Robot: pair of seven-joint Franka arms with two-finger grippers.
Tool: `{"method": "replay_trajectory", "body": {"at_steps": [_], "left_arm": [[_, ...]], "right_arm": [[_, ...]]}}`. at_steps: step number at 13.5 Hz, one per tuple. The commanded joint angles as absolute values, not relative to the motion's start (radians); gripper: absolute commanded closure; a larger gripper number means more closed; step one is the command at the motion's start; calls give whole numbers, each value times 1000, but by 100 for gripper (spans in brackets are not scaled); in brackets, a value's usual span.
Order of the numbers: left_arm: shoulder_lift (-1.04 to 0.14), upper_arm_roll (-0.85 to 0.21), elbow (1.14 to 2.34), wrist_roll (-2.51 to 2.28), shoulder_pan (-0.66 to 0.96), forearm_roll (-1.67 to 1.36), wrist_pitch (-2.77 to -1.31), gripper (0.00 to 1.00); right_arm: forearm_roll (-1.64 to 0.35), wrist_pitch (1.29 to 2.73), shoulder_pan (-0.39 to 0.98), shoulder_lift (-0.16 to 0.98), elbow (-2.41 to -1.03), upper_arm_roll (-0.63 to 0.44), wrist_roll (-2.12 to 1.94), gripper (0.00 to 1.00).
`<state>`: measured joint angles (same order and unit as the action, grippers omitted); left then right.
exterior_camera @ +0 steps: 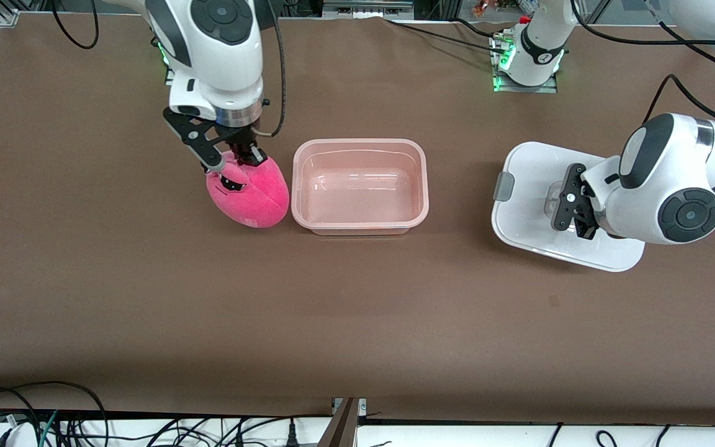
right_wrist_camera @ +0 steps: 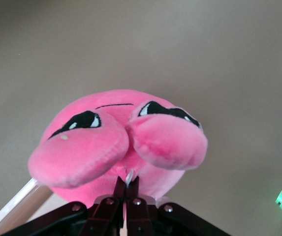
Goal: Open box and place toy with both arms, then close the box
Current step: 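Carry the pink toy into the open box and release it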
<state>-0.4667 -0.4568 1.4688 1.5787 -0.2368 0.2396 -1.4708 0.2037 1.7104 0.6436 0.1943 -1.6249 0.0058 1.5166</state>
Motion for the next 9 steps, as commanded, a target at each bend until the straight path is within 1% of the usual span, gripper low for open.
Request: {"method": "replay_trajectory", "body": {"at_steps": [1, 7, 9], "left_arm": [[-446, -462, 1473, 1612, -245, 245, -1456, 100], [-446, -462, 1473, 1612, -247, 245, -1454, 100], [-446, -462, 1473, 1612, -247, 245, -1454, 100]], "right_arm": [[207, 1698, 681, 257, -1537, 3, 1667, 100], [219, 1698, 726, 348, -1483, 2, 1807, 100], [241, 1694, 727, 351, -1483, 2, 1807, 100]]}}
